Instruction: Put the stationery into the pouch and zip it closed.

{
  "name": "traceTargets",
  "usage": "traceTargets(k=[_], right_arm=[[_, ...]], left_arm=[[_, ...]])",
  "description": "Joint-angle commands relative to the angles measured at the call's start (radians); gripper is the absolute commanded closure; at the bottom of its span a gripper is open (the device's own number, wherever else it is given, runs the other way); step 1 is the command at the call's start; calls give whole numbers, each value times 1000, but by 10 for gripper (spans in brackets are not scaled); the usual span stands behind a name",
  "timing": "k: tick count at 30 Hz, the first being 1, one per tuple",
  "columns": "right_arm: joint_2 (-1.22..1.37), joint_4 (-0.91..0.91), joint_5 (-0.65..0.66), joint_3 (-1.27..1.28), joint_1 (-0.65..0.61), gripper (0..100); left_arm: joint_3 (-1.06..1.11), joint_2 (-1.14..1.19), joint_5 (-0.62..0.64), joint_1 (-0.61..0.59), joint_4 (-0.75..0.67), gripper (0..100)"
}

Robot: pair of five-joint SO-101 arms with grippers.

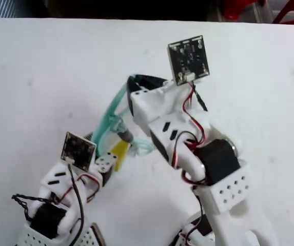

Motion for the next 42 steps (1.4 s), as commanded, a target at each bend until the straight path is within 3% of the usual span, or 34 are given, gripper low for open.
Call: traceTargets(k=[1,7,9,15,18,25,32,42], right_arm=[[-24,12,32,-46,8,982],[77,-21,34,-86,7,980],[116,53,64,-146,7,978],[242,334,322,-430,-68,933],[358,443,330,-580,-67,881],[661,667,338,-910,-48,879],[645,665,342,-865,-22,880],[611,664,450,-825,-2,879]], left_arm=[[-26,-12,5,7,-8,823],[-26,-12,5,7,-5,823],[-26,-12,5,4,-2,823],[-26,-12,5,7,-6,823],[-26,-12,5,7,-6,823],[-26,-12,5,4,0,823],[-26,-12,5,7,0,823],[-26,-12,5,7,-5,823]])
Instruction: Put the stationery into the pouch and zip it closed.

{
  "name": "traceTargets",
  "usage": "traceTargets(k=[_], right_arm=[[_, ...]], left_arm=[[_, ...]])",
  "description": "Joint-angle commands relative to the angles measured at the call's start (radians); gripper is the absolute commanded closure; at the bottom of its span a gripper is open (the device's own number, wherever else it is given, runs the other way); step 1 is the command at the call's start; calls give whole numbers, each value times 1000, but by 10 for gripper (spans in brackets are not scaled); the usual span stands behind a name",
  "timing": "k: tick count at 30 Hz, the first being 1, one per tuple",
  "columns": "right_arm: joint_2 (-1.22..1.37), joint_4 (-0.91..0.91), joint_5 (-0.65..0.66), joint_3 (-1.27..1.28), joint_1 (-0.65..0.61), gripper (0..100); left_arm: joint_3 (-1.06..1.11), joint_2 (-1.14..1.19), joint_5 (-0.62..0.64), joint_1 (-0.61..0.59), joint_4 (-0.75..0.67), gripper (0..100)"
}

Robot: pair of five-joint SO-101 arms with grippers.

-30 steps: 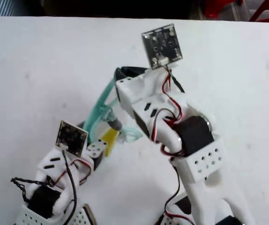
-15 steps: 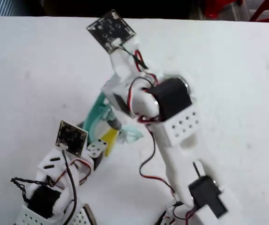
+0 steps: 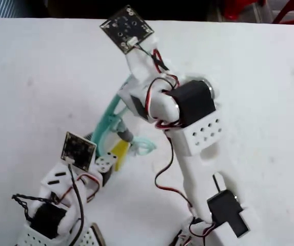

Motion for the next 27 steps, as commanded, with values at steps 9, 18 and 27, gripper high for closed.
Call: traceTargets(k=[9,18,27], right_arm=[[13,27,55,57,-8,879],[13,27,209,244,-133,888],[-189,25,84,34,-68,967]], left_arm=[[-26,-12,5,7,-5,823],[-26,-12,5,7,-6,823],[-26,-12,5,7,-5,827]])
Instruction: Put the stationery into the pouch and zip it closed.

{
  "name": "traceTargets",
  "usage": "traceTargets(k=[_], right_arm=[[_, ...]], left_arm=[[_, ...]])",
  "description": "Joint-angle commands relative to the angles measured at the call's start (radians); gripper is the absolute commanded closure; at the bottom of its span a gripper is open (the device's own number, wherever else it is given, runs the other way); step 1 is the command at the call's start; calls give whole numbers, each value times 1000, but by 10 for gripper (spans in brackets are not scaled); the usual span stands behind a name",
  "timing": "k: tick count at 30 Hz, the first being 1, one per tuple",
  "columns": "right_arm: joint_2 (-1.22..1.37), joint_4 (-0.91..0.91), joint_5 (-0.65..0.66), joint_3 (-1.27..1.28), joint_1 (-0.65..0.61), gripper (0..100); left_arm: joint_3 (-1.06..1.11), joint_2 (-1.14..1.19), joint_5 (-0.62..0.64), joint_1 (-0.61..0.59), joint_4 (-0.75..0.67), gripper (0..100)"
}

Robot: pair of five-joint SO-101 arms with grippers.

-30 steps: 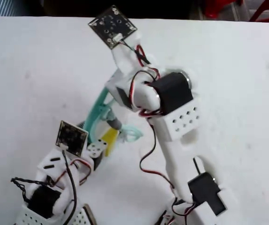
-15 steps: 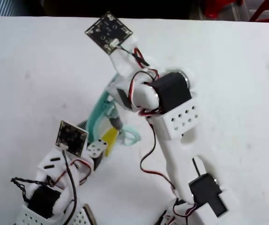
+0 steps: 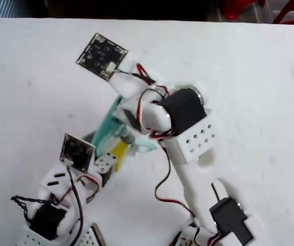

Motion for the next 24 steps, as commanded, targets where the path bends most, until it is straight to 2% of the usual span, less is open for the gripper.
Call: traceTargets(k=[1,8,13,16,24], right_arm=[[-127,19,-106,-114,16,967],[-245,21,-132,-66,-30,957],[-298,21,-190,98,-145,871],[-352,19,-181,207,-220,865],[-440,18,-175,364,-229,861]], left_arm=[[-26,2,5,2,-8,827],[-28,2,5,2,-5,828],[-28,2,5,2,-3,828],[-28,2,5,2,-2,828],[-28,2,5,2,-2,828]])
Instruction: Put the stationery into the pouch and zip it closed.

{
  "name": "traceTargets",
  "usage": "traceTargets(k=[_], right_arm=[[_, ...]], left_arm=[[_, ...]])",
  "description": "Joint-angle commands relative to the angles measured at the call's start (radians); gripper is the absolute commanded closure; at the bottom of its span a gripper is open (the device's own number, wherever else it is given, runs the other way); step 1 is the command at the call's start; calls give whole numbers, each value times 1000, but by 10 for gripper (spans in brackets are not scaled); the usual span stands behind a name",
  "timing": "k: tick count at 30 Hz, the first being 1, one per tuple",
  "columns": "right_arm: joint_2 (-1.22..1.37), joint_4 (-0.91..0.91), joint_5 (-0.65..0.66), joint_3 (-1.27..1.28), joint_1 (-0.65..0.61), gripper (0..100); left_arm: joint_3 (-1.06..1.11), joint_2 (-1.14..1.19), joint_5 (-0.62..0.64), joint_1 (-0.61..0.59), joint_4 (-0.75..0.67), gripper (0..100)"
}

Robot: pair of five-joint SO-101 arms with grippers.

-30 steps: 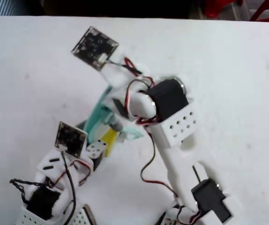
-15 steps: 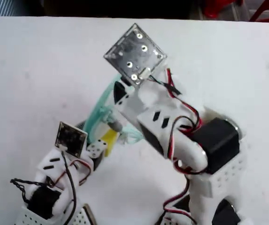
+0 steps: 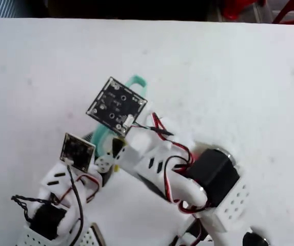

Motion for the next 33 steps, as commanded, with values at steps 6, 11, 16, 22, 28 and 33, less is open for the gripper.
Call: traceTargets(k=[6,11,16,22,28,33], right_arm=[[-21,-31,3,43,-7,841],[-25,-90,5,150,-10,776],[-25,-203,5,232,-10,776],[-27,-297,5,282,-4,998],[-130,-303,5,281,79,978],[-239,-329,3,288,134,981]], left_arm=[[-28,2,5,7,-2,828],[-28,2,5,7,-2,828],[-28,2,5,7,-2,828],[-28,2,5,7,-2,828],[-37,2,11,1,-2,826],[-97,2,11,-1,35,823]])
